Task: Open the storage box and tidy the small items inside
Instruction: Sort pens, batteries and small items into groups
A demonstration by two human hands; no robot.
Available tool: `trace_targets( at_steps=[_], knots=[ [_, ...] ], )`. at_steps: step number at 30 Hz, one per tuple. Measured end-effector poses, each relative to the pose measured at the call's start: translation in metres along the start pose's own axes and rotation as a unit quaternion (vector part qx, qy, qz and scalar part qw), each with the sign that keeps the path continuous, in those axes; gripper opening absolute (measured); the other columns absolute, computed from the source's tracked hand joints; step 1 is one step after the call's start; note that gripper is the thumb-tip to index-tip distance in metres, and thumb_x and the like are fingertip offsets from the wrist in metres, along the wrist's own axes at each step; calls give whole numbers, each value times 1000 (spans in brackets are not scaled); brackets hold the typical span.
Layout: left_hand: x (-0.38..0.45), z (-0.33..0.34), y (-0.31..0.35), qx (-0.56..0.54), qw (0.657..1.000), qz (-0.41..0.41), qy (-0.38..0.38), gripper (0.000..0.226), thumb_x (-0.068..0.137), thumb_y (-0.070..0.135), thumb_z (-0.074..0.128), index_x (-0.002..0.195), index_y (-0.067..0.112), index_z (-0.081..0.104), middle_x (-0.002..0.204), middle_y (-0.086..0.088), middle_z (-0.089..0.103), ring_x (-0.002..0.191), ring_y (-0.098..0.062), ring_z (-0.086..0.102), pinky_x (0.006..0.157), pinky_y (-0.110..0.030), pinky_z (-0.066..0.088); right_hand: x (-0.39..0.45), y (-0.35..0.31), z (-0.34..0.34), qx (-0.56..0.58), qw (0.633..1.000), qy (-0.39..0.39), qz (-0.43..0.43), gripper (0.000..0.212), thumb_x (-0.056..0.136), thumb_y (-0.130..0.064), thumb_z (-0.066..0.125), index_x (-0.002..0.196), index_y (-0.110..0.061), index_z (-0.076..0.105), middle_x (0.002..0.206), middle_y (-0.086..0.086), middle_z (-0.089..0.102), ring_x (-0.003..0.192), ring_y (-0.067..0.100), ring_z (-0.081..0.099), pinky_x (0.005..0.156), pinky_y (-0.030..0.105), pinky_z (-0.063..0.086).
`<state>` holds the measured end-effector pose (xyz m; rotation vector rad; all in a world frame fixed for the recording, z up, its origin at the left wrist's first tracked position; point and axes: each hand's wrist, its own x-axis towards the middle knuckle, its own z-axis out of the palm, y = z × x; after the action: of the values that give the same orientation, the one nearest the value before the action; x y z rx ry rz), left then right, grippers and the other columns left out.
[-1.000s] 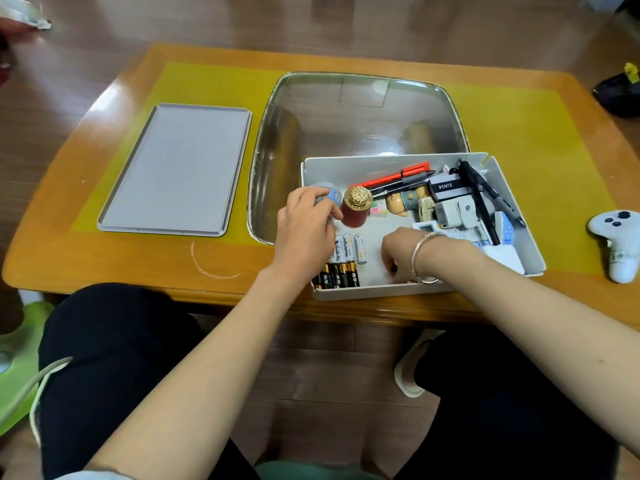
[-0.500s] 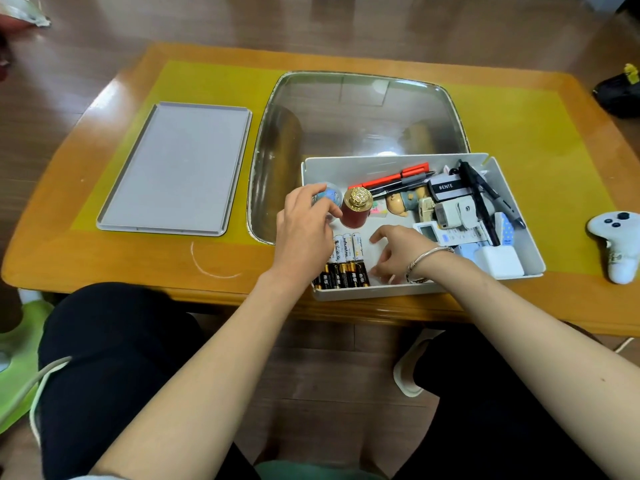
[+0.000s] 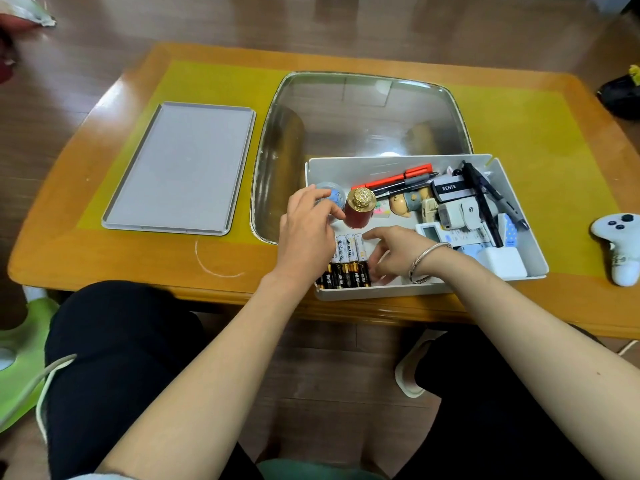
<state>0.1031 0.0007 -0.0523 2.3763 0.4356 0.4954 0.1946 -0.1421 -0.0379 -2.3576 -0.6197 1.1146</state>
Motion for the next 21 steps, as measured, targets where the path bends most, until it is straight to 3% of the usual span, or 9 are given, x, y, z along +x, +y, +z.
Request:
trace_targets(
  at_steps=[4,6,8,11,17,21],
  knots=[
    [0,0,0,-2,1000,0,-1,24,88,-4,54,91,16,67,126,-1,56,132,-18,35,97,-41,38,-11,-4,-17,5,1000,-11,0,64,82,12,59,138,-11,40,91,7,66,60,14,69,50,25,56],
    [0,0,0,-5,1000,1,0,24,87,-5,54,91,15,67,126,-1,56,131,-18,35,96,-41,39,-22,-2,-32,-18,999,32,-10,46,85,10,55,127,-10,52,90,5,65,64,16,68,55,29,57],
    [0,0,0,-11,1000,1,-1,24,86,-6,54,90,14,68,125,-3,57,131,-19,36,97,-42,40,-35,2,-47,-122,988,93,-27,34,85,3,57,116,-10,61,89,0,66,75,19,65,67,28,54],
    [0,-1,0,-16,1000,1,0,23,87,-6,54,91,12,68,125,-4,57,131,-21,37,98,-44,42,-52,12,-58,-255,958,131,-13,31,85,-1,52,106,-17,68,100,3,69,91,19,60,82,24,45],
    [-1,-1,-1,-21,1000,0,2,24,88,-5,53,92,13,69,124,-3,58,132,-19,36,99,-43,40,-59,30,-49,-325,941,14,94,43,90,-6,44,127,-22,57,127,5,58,115,25,54,97,31,44],
    [-1,0,-2,-15,1000,-1,-4,23,89,-3,54,92,15,68,123,-2,60,133,-17,34,101,-42,36,-50,35,-45,-373,917,-29,135,40,90,-7,40,123,-17,60,119,10,61,98,27,57,82,28,48]
  ],
)
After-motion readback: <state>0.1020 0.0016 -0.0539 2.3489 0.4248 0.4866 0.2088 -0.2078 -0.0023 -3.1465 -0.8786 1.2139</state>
